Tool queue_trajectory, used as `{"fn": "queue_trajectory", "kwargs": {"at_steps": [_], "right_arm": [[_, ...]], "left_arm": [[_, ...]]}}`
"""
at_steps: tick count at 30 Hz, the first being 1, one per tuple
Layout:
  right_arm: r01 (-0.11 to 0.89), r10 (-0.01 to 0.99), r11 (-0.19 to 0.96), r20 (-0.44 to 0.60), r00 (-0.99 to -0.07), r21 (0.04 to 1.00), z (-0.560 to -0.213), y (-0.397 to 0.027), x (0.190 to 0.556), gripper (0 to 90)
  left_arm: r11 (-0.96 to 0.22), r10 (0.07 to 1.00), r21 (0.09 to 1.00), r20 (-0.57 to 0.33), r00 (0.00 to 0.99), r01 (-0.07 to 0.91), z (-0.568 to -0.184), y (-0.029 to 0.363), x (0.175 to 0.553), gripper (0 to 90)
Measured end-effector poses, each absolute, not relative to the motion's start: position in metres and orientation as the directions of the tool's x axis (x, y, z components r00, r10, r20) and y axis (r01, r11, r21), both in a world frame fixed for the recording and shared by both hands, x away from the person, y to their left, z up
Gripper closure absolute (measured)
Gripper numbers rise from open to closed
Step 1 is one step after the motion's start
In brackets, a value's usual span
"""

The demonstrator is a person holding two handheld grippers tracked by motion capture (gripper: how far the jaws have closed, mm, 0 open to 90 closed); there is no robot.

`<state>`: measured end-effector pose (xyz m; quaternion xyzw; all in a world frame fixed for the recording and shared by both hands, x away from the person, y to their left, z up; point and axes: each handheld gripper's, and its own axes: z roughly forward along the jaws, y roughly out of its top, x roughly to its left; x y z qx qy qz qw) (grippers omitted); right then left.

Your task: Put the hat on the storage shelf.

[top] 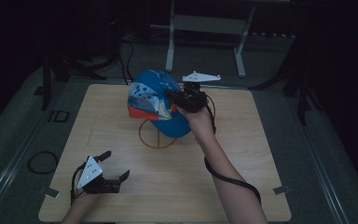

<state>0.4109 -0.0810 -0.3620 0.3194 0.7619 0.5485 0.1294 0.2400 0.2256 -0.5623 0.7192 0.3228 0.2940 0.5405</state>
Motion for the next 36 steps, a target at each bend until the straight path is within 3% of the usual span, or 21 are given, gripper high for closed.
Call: {"fn": "queue_trajectory", "kwargs": {"at_steps": [6,10,13,19,30,36], "right_arm": [[0.356,0.642,0.188,0.16,-0.75,0.916,-0.37,-0.09,0.412,88.6],[0.353,0.627,0.176,0.172,-0.76,0.919,-0.373,-0.09,0.413,76.3],[0.334,0.639,0.218,0.125,-0.759,0.917,-0.375,-0.082,0.414,70.0],[0.338,0.634,0.242,0.115,-0.764,0.91,-0.379,-0.072,0.414,67.1],[0.323,0.639,0.231,0.107,-0.762,0.918,-0.375,-0.078,0.41,51.5],[0.319,0.638,0.243,0.097,-0.764,0.916,-0.375,-0.079,0.41,47.8]], "left_arm": [[-0.209,0.782,0.966,0.071,0.619,0.153,-0.563,0.227,0.24,2.7],[-0.204,0.782,0.966,0.063,0.62,0.158,-0.565,0.225,0.24,2.7],[-0.207,0.78,0.966,0.067,0.623,0.155,-0.565,0.225,0.24,2.7],[-0.203,0.772,0.966,0.058,0.633,0.159,-0.566,0.224,0.24,2.7],[-0.199,0.771,0.967,0.056,0.634,0.156,-0.566,0.225,0.24,2.7],[-0.2,0.772,0.967,0.058,0.633,0.156,-0.566,0.224,0.24,2.7]]}}
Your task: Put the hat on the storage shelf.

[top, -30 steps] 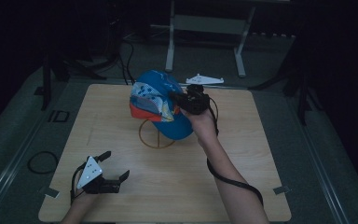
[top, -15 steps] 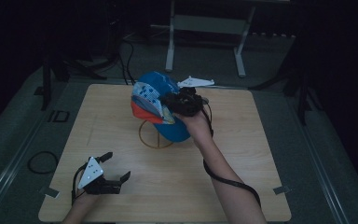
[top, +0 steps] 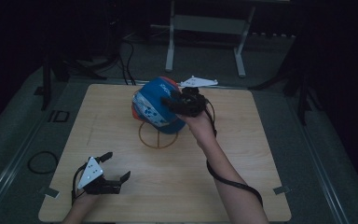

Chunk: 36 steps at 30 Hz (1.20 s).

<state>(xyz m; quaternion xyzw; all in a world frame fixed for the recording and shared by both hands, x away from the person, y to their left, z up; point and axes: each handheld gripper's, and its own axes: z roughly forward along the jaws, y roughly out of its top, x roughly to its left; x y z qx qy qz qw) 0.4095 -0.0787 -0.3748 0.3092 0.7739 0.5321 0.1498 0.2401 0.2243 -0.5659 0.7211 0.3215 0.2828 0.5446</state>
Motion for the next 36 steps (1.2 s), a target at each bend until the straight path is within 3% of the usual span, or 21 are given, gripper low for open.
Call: {"fn": "queue_trajectory", "kwargs": {"at_steps": [10,16,17,36], "right_arm": [[0.322,0.618,0.232,0.117,-0.778,0.918,-0.375,-0.084,0.409,39.2],[0.29,0.595,0.235,0.099,-0.798,0.928,-0.373,-0.086,0.401,23.0],[0.289,0.577,0.24,0.104,-0.81,0.927,-0.373,-0.087,0.4,16.1],[0.259,0.551,0.306,0.051,-0.833,0.916,-0.386,-0.103,0.385,14.3]], "left_arm": [[-0.198,0.77,0.968,0.055,0.636,0.156,-0.567,0.224,0.24,2.7],[-0.203,0.77,0.967,0.059,0.635,0.156,-0.567,0.224,0.24,2.7],[-0.204,0.77,0.966,0.06,0.636,0.156,-0.567,0.224,0.24,2.7],[-0.218,0.766,0.962,0.065,0.64,0.162,-0.57,0.224,0.241,2.7]]}}
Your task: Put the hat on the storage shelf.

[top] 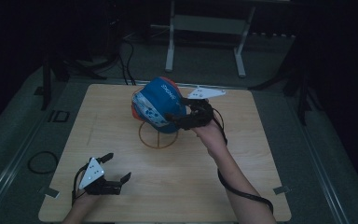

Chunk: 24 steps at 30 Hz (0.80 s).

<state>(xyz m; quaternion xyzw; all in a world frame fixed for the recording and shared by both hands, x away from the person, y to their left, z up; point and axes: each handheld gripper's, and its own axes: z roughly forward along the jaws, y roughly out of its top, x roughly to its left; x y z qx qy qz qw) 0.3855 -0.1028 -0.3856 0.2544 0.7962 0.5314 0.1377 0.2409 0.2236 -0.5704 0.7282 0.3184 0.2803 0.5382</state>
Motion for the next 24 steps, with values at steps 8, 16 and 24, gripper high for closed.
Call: {"fn": "queue_trajectory", "kwargs": {"at_steps": [8,16,24], "right_arm": [[0.247,0.545,0.32,0.036,-0.838,0.915,-0.397,-0.114,0.373,14.5],[0.232,0.522,0.328,0.029,-0.853,0.916,-0.416,-0.126,0.361,14.6],[0.25,0.518,0.33,0.047,-0.854,0.91,-0.442,-0.143,0.351,14.7]], "left_arm": [[-0.213,0.762,0.963,0.061,0.644,0.162,-0.571,0.223,0.24,2.7],[-0.214,0.762,0.963,0.058,0.645,0.166,-0.571,0.225,0.241,2.7],[-0.217,0.759,0.962,0.059,0.649,0.167,-0.571,0.225,0.241,2.7]]}}
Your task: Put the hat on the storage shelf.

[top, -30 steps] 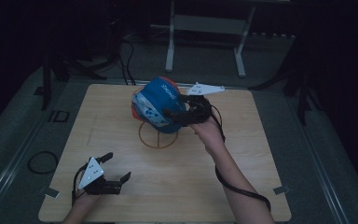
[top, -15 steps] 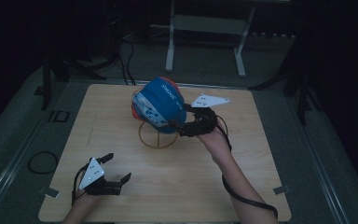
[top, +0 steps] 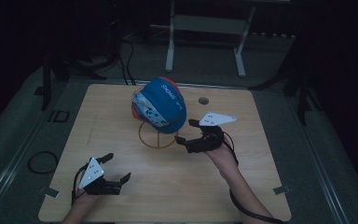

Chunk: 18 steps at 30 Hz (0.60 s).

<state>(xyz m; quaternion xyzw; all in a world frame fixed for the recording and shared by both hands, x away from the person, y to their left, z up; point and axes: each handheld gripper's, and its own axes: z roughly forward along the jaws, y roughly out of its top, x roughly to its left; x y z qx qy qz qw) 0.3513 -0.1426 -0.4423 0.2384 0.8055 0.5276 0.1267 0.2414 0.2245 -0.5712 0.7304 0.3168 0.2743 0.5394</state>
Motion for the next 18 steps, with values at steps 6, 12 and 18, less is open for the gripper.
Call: {"fn": "queue_trajectory", "kwargs": {"at_steps": [6,12,18], "right_arm": [[0.271,0.526,0.326,0.065,-0.848,0.906,-0.463,-0.153,0.348,14.8],[0.284,0.524,0.34,0.071,-0.849,0.897,-0.487,-0.164,0.345,14.8],[0.275,0.531,0.336,0.06,-0.845,0.901,-0.508,-0.177,0.343,14.7]], "left_arm": [[-0.218,0.762,0.961,0.06,0.645,0.168,-0.571,0.224,0.241,2.7],[-0.206,0.762,0.963,0.047,0.646,0.172,-0.572,0.225,0.242,2.7],[-0.216,0.754,0.96,0.046,0.655,0.181,-0.572,0.224,0.242,2.7]]}}
